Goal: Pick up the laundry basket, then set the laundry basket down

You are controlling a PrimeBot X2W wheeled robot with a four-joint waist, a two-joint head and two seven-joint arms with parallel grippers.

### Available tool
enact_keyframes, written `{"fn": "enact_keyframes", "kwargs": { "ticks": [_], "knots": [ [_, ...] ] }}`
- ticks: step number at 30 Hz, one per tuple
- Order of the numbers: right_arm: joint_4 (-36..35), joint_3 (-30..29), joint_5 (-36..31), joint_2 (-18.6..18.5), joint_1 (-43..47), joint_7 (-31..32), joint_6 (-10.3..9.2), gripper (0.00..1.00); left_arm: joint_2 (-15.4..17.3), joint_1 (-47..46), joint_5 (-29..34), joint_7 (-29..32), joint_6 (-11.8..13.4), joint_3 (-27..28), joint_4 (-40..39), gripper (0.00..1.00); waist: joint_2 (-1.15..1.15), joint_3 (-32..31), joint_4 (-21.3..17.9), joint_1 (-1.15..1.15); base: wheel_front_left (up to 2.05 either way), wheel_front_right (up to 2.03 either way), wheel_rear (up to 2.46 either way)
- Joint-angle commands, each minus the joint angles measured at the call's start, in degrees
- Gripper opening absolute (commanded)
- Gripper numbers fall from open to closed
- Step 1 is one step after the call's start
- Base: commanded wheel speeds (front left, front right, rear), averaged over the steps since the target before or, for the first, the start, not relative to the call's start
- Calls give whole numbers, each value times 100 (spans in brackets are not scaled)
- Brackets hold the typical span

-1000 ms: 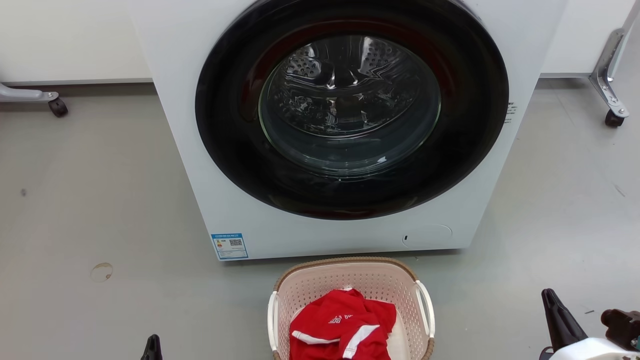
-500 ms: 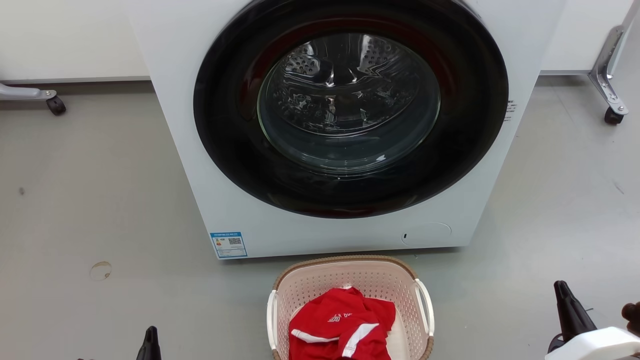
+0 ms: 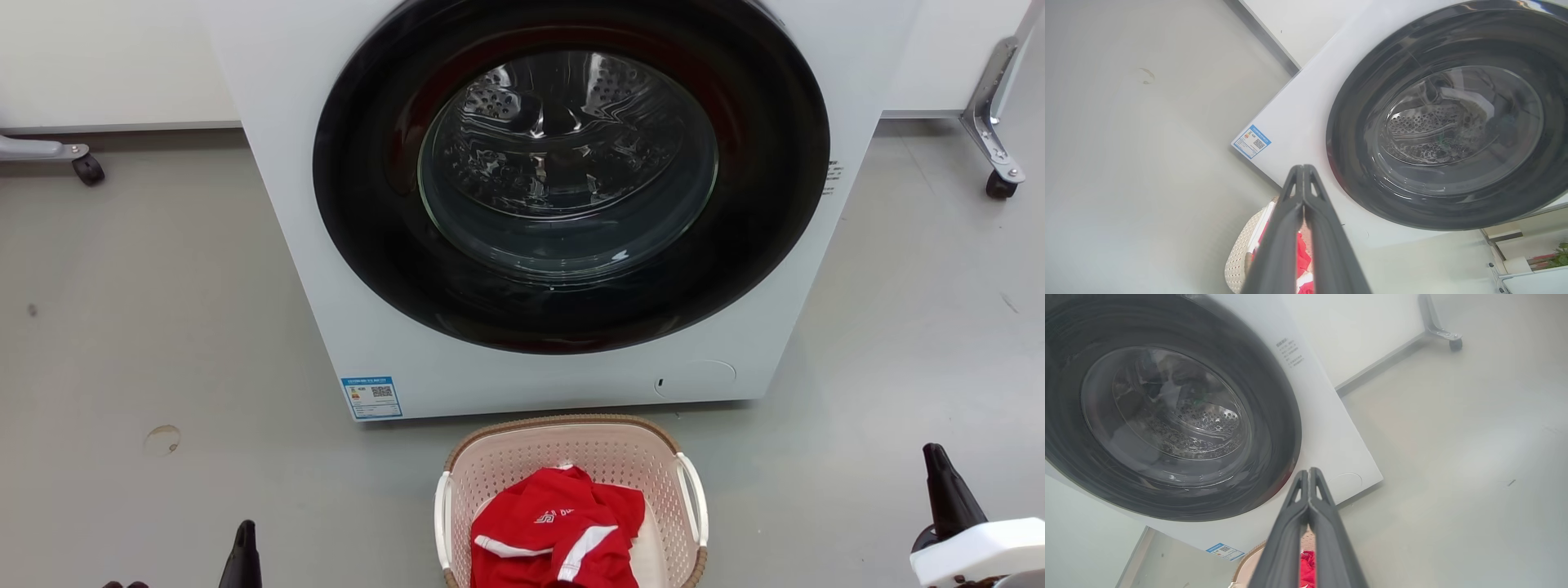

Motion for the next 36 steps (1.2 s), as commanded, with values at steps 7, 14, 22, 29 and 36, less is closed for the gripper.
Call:
{"fn": "enact_keyframes", "kwargs": {
  "ticks": [7, 14, 22, 29, 36],
  "knots": [
    [-182, -103, 563, -164, -352, 130, 15, 0, 41, -409, -500, 128, -116, 163, -211, 0, 0, 16, -7, 0, 0, 0, 0],
    [-216, -202, 1092, -170, -406, 265, 17, 0, 28, -478, -969, 259, -156, 215, -259, 0, 0, 35, -16, 0, 0, 0, 0],
    [-250, -303, 1621, -177, -459, 400, 18, 0, 15, -546, -1438, 390, -195, 267, -307, 0, 0, 54, -24, 0, 0, 0, 0],
    [-280, -391, 2086, -182, -506, 519, 20, 0, 4, -606, -1850, 505, -230, 313, -350, 0, 0, 70, -32, 0, 0, 0, 0],
    [-305, -467, 2484, -186, -547, 622, 21, 0, -5, -658, -2203, 604, -260, 352, -386, 0, 0, 84, -38, 0, 0, 0, 0]
  ]
}}
